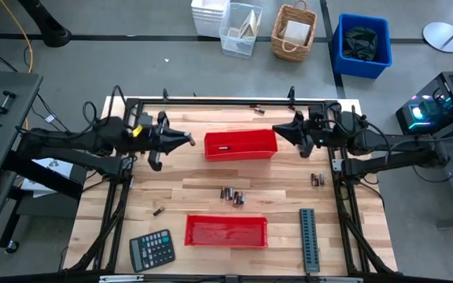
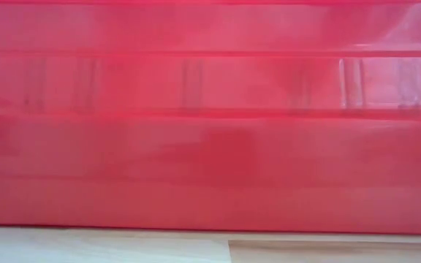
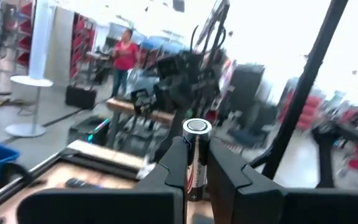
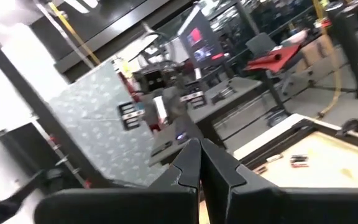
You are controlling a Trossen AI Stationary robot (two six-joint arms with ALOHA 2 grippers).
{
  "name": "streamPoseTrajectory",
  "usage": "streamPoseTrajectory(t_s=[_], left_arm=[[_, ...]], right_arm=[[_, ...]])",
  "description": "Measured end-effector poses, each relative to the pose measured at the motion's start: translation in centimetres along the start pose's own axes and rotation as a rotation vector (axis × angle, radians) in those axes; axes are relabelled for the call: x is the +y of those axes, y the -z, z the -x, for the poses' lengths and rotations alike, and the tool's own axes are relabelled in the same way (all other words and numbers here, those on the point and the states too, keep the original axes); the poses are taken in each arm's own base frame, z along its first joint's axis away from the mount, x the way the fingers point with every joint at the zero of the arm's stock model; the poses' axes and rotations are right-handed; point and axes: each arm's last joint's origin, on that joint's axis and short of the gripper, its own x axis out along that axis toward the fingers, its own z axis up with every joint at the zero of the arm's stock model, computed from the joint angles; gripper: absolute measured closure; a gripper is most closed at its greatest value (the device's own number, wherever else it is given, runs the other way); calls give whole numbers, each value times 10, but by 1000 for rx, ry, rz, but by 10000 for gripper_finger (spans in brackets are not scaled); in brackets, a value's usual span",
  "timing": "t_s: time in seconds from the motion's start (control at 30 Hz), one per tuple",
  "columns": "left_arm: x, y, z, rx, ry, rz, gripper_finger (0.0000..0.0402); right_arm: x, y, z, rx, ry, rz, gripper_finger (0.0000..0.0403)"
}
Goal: Sort batteries
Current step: Put the silver battery into the top red bin
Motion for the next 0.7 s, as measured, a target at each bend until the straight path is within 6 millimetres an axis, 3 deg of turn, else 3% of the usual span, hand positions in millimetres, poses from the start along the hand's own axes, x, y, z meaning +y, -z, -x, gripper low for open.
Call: streamPoseTrajectory(t_s=[0.37,0.7], left_arm=[[1,1,4,-13,5,30,381],[3,15,-11,45,-17,84,382]], right_arm=[[18,8,6,43,-80,-9,402],[17,5,27,105,-43,11,402]])
